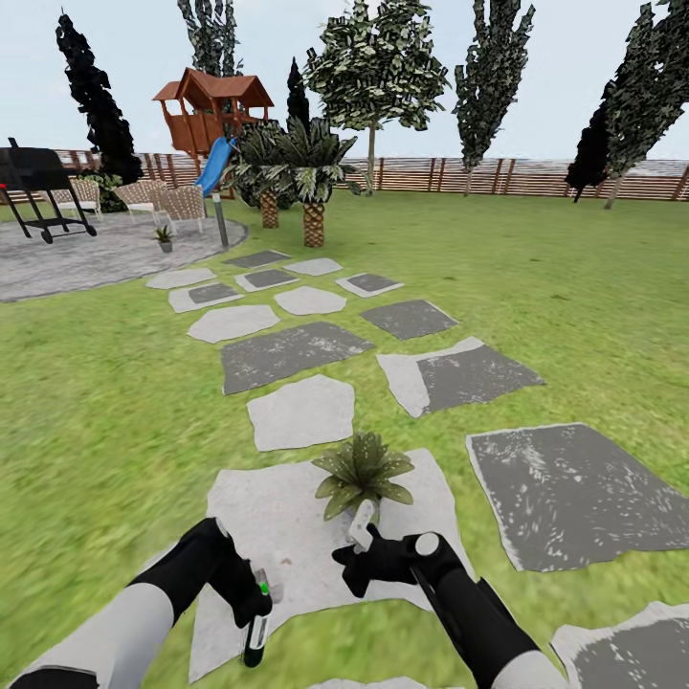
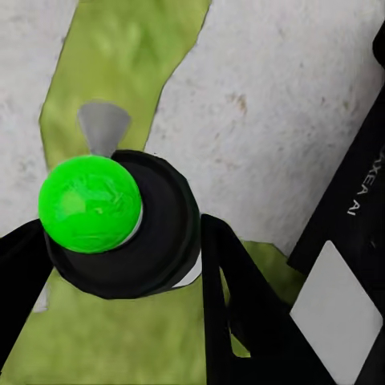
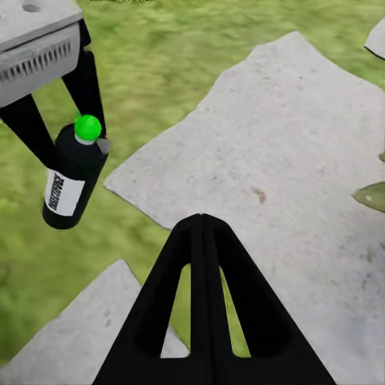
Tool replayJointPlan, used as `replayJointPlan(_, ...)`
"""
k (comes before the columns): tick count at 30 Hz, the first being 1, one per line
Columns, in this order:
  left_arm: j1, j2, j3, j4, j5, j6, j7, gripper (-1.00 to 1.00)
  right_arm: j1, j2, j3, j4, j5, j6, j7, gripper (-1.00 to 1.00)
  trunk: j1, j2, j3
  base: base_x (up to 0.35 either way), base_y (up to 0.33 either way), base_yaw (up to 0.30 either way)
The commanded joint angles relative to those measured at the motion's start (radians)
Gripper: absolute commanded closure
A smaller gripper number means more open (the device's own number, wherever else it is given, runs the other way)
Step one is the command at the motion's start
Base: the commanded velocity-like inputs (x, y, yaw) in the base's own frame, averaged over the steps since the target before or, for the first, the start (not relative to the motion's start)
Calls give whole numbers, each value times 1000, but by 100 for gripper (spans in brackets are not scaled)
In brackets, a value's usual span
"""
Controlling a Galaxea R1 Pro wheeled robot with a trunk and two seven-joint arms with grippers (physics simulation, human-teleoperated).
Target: Pick up the pesticide atomizer in the garden and spray insectifuge to fully cover both potted plants in the garden.
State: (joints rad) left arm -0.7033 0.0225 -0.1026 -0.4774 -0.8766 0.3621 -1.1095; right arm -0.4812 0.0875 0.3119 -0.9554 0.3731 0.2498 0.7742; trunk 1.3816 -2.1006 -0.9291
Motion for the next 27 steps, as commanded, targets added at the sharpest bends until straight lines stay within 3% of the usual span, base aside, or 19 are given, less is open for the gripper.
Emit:
replayJointPlan(1,0,-4,-5,-2,1,10,-4,100,-2,1,-1,-2,4,7,15,100,0,0,-1,0,0,0)
replayJointPlan(5,-1,-24,-5,-16,1,7,-4,100,-6,3,-1,-3,4,8,60,100,0,0,-1,0,0,0)
replayJointPlan(10,0,-39,-2,-27,6,-57,-7,100,-8,3,-1,-3,5,8,65,100,0,0,-1,0,0,0)
replayJointPlan(17,1,-40,4,-16,17,-120,-16,100,-8,3,-1,-2,6,8,65,100,0,0,-1,0,0,0)
replayJointPlan(23,1,-39,8,-25,20,-129,-94,100,-8,3,-1,-2,6,8,65,100,0,0,-1,0,0,0)
replayJointPlan(27,1,-39,9,-27,52,-129,-100,100,-8,3,-1,-2,6,8,65,100,0,0,-1,0,0,0)
